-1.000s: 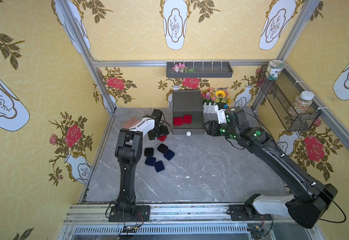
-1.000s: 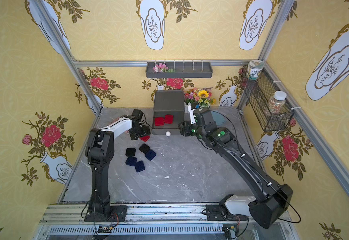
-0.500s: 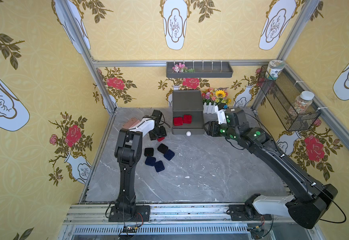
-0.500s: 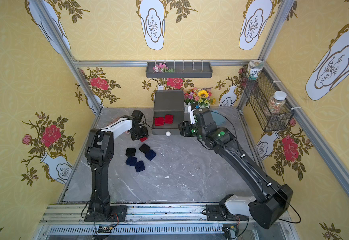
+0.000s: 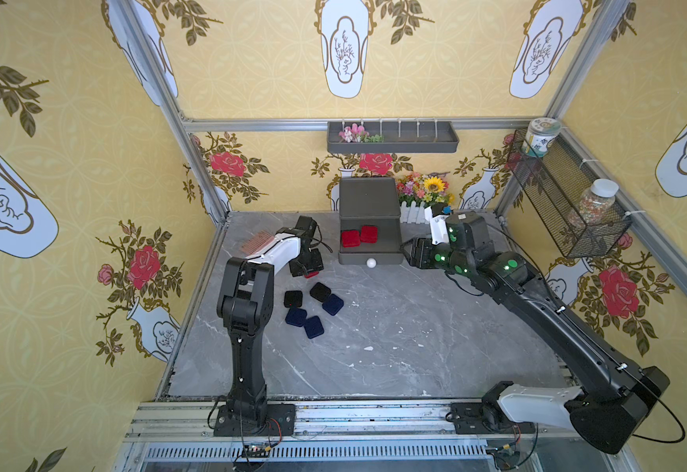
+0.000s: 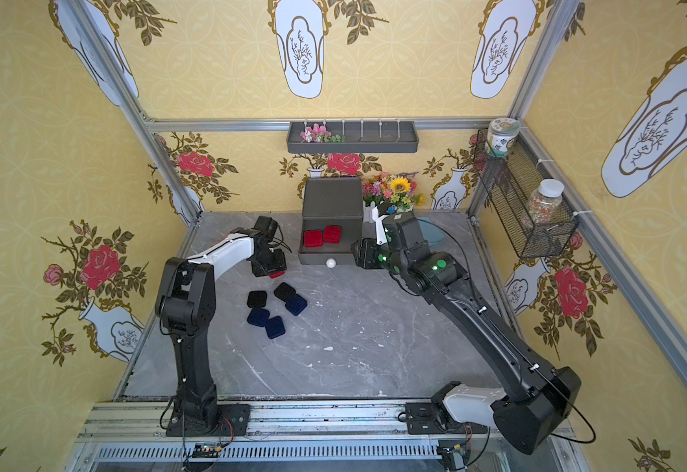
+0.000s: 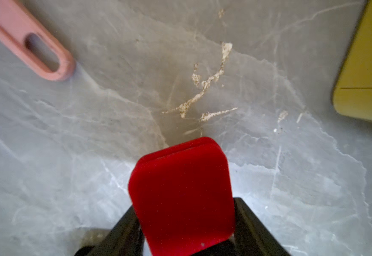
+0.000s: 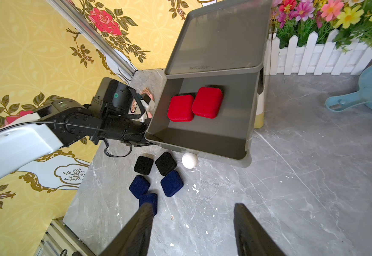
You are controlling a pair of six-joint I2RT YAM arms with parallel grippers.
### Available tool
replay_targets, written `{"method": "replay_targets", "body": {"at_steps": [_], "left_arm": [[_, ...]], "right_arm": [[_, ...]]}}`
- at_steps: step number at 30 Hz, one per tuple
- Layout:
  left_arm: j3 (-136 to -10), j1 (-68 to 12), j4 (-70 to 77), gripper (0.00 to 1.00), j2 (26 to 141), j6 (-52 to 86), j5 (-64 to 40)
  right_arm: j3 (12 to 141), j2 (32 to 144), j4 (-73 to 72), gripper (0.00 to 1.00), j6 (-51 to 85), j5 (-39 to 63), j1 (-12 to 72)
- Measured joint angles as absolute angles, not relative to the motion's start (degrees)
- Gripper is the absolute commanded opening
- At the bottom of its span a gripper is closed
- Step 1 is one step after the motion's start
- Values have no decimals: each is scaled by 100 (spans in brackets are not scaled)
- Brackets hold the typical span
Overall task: Place the brooch boxes into the drawer by color
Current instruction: Pick up the brooch box from the center of the board.
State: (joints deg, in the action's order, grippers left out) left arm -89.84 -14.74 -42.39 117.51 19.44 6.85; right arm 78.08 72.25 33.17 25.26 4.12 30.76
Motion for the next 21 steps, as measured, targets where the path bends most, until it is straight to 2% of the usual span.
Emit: {"method": "replay_targets", "body": {"at_steps": [9, 16, 21], "left_arm": [[-8136, -1479, -4156, 62, 9629, 1603, 685], [-7592, -1778, -3870, 62, 8051, 1011, 27], [-7072, -2040, -3492, 61, 7478, 591, -666]], "right_arm": [[8012, 7242, 3343, 65, 2574, 602, 3105], [8305, 7505, 3413, 65, 2674, 884, 3177], [8558, 7806, 3472, 66, 2676, 880, 3660]]}}
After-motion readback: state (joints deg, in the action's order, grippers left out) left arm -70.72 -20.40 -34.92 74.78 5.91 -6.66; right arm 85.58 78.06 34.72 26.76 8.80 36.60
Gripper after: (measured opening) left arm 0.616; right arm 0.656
